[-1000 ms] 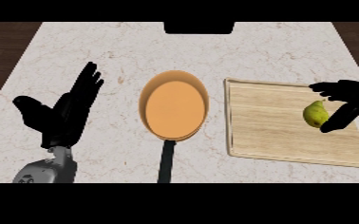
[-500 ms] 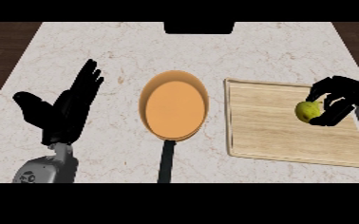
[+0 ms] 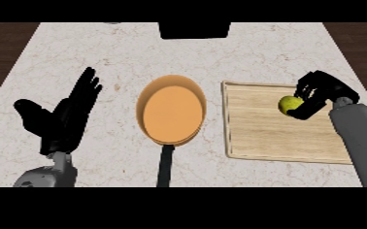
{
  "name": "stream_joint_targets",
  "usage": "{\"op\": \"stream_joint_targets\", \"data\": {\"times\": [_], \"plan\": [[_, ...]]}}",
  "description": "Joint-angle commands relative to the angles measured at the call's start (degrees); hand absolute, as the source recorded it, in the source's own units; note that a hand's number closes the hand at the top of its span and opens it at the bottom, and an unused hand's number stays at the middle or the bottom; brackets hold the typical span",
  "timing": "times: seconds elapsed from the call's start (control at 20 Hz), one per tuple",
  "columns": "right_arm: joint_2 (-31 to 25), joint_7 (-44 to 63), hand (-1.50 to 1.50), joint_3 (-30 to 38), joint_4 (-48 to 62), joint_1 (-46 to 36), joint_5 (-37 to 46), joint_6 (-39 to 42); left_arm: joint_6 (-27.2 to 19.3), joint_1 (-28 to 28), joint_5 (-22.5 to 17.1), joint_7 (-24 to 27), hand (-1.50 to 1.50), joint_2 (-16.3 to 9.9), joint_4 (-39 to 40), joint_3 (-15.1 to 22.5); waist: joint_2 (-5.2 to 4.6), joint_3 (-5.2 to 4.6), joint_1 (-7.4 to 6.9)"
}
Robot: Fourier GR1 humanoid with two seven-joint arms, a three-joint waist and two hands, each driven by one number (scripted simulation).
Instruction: Pick the pear from the tray and place it in the pot
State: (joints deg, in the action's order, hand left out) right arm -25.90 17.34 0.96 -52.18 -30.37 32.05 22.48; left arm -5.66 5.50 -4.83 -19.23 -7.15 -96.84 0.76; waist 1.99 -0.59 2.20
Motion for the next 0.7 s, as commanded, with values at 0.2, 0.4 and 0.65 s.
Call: {"op": "stream_joint_targets", "data": {"times": [0.2,0.4,0.65], "plan": [[7.2,18.8,1.50,-7.7,-16.3,-1.0,12.6,-14.5,-1.1,-1.6,0.5,-1.1,0.00,-0.8,0.7,-1.5,2.61,-0.36,3.64],[11.2,27.6,1.50,-11.5,-27.4,-2.3,16.8,-16.0,-1.3,-2.1,0.2,-0.1,0.00,-0.6,0.8,-2.1,2.67,-0.18,4.73],[16.2,39.3,1.50,-17.9,-41.8,-6.0,22.8,-13.6,-1.5,-3.4,0.4,0.3,0.00,-0.8,0.1,-2.4,2.67,-0.01,3.94]]}}
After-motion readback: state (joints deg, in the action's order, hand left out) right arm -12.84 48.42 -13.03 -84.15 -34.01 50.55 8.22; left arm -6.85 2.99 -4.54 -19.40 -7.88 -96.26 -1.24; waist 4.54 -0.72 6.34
